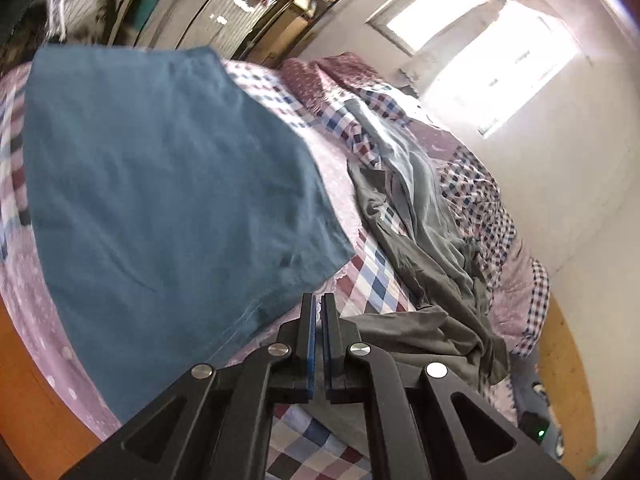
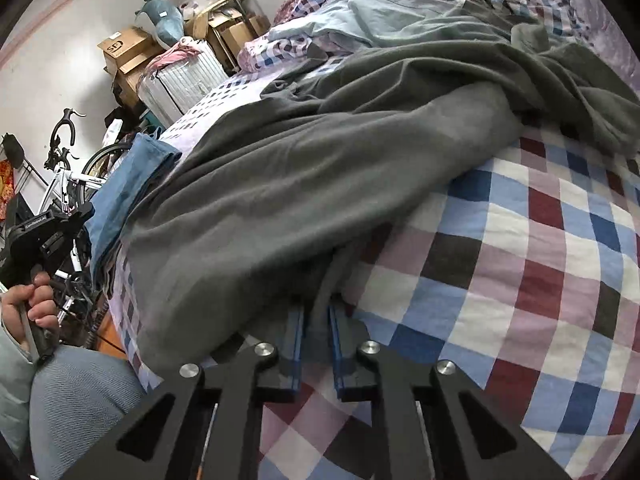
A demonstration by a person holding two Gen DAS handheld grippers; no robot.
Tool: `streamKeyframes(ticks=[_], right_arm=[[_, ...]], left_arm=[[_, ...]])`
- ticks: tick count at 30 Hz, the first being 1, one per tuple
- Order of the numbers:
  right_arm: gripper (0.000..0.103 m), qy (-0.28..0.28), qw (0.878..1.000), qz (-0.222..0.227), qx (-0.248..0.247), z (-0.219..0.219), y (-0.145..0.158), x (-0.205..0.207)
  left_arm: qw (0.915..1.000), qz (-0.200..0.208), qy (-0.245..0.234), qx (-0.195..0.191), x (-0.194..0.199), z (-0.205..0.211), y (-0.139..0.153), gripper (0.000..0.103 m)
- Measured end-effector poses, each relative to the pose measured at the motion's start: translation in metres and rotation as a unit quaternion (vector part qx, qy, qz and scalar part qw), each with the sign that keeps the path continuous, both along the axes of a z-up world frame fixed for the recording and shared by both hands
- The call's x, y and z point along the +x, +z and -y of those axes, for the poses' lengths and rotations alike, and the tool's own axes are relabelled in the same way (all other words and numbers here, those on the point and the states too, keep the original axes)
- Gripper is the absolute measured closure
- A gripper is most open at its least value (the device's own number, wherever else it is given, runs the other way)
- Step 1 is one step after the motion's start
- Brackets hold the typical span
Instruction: Fold clothes
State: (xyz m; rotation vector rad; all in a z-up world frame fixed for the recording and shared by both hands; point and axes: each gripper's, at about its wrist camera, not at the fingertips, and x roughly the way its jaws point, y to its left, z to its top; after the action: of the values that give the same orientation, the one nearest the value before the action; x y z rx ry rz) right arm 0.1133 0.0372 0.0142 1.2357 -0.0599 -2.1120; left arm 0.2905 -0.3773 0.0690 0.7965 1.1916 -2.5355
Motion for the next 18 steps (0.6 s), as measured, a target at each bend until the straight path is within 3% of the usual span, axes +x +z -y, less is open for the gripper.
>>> streamKeyframes(ticks=[4, 8, 11, 13, 18], right_arm=[[0.102, -0.016, 1.000, -0.004, -0.004, -0.013, 0.004, 0.000], [0.103, -0.043, 0.998, -0.047, -0.007, -0.027, 0.027, 0.010], [0.103, -0.083, 0.993, -0.082, -0.026, -0.047, 0.054, 0.018], [0.103, -0.119, 0.987, -0.102, -0.045, -0.070, 0.074, 0.023], [0.103, -0.221, 0.962, -0.139, -0.082, -0.144, 0.111, 0.041]], left_arm=[[0.9993, 0.029, -0.003, 0.024, -0.007, 0.004, -0.014, 0.101], [0.9975, 0.054, 0.000, 0.046, -0.008, 0.006, -0.027, 0.097], [0.9964, 0.052, -0.011, 0.066, -0.007, 0.007, -0.033, 0.074], [0.9954, 0.052, -0.023, 0.077, -0.008, 0.007, -0.037, 0.053], [0.9937, 0.063, -0.044, 0.082, -0.014, 0.003, -0.041, 0.044]])
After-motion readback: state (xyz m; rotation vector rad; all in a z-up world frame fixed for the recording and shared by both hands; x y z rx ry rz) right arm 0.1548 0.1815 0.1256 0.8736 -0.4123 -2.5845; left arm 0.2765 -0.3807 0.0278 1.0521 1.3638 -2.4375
